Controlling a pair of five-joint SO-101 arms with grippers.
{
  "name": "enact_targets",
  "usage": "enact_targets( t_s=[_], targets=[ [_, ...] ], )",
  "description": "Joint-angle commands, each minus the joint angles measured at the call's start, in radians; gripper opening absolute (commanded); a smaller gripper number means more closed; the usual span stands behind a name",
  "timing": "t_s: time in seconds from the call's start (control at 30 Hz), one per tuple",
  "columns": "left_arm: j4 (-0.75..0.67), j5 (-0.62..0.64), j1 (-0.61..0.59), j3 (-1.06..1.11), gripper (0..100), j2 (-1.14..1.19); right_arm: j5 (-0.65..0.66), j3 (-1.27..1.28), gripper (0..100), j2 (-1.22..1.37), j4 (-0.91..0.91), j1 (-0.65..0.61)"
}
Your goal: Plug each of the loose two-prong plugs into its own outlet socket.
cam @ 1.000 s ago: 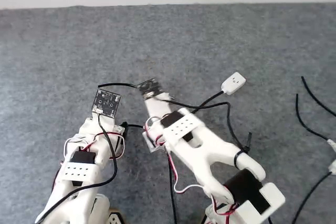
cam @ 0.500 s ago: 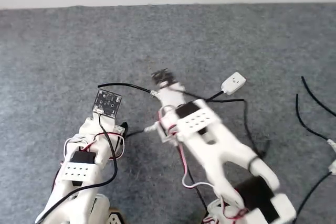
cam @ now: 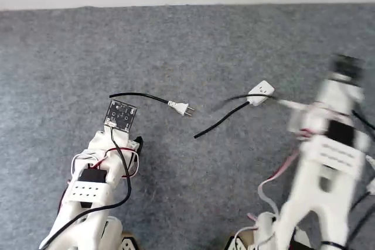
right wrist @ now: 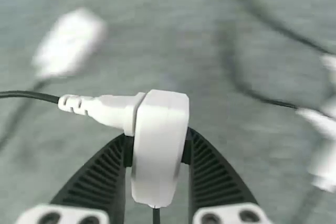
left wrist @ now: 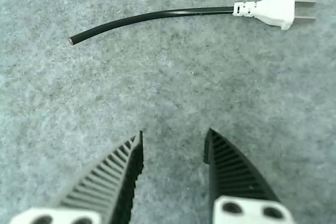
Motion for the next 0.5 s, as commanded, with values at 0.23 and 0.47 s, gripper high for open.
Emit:
enact_targets(
  t_s=[0.23,0.47],
  targets=[
    [-0.020,0.054,-0.005,-0.012,26,-0.008,0.075,-0.311,0.9,0.460,-0.220,0.372],
    [-0.018,0.084,-0.005,-0.012,30,-0.003,0.100,-0.580,6.3,0.820,-0.216,0.375]
  ],
)
